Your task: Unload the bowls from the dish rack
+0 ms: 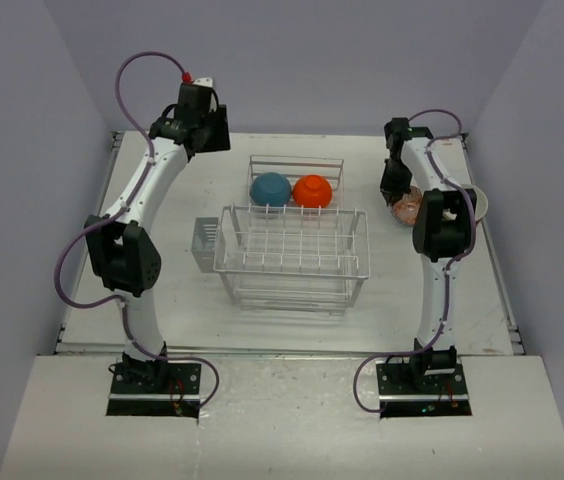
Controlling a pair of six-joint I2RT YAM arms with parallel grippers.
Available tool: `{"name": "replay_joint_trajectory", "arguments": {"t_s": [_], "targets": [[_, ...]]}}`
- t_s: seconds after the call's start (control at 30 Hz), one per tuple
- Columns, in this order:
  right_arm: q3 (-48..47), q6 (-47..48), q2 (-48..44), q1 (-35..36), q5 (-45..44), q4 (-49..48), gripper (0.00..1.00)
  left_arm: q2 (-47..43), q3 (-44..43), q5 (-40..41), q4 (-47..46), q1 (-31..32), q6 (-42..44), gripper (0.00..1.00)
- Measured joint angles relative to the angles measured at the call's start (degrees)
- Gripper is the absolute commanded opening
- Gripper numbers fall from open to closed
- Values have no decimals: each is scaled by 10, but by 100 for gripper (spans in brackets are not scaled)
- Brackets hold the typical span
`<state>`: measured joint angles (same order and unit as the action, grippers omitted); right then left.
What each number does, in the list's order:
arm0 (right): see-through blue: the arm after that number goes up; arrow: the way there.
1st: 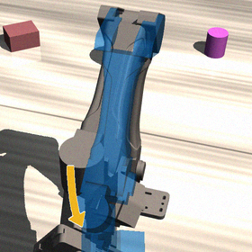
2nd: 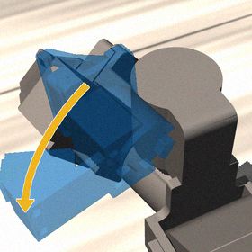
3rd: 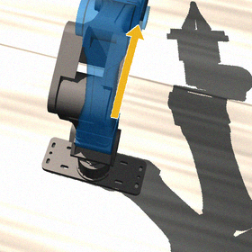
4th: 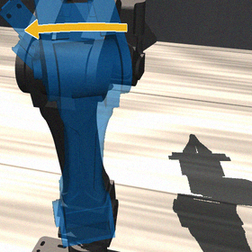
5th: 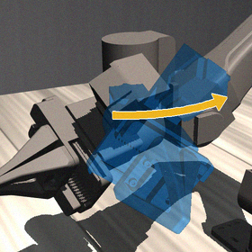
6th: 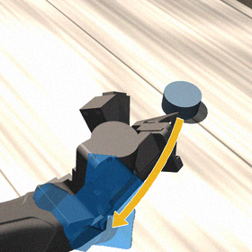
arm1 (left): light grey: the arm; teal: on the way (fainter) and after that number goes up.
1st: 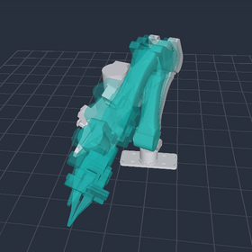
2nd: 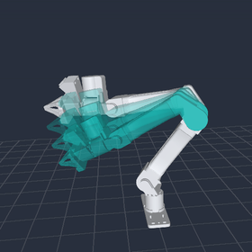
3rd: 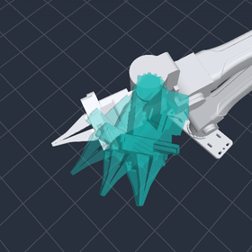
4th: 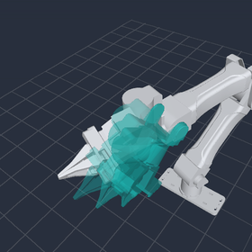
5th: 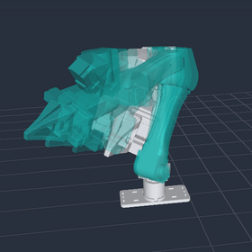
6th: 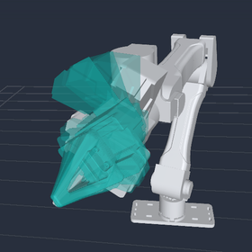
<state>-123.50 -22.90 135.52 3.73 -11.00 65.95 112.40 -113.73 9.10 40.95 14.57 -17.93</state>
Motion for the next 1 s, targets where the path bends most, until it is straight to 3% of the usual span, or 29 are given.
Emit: {"name": "replay_joint_trajectory", "arguments": {"t_s": [0.33, 0.77, 1.0], "targets": [[-19, 3, 3, 0, -2, 4, 24, 0, 17, -25, -1, 0, 0, 63], [-46, 2, 3, 8, 0, 13, 39, 0, 73, -30, -8, 0, 0, 71], [-65, -1, 3, 18, 0, 19, 42, -4, 88, -30, -9, 0, 0, 73]]}}
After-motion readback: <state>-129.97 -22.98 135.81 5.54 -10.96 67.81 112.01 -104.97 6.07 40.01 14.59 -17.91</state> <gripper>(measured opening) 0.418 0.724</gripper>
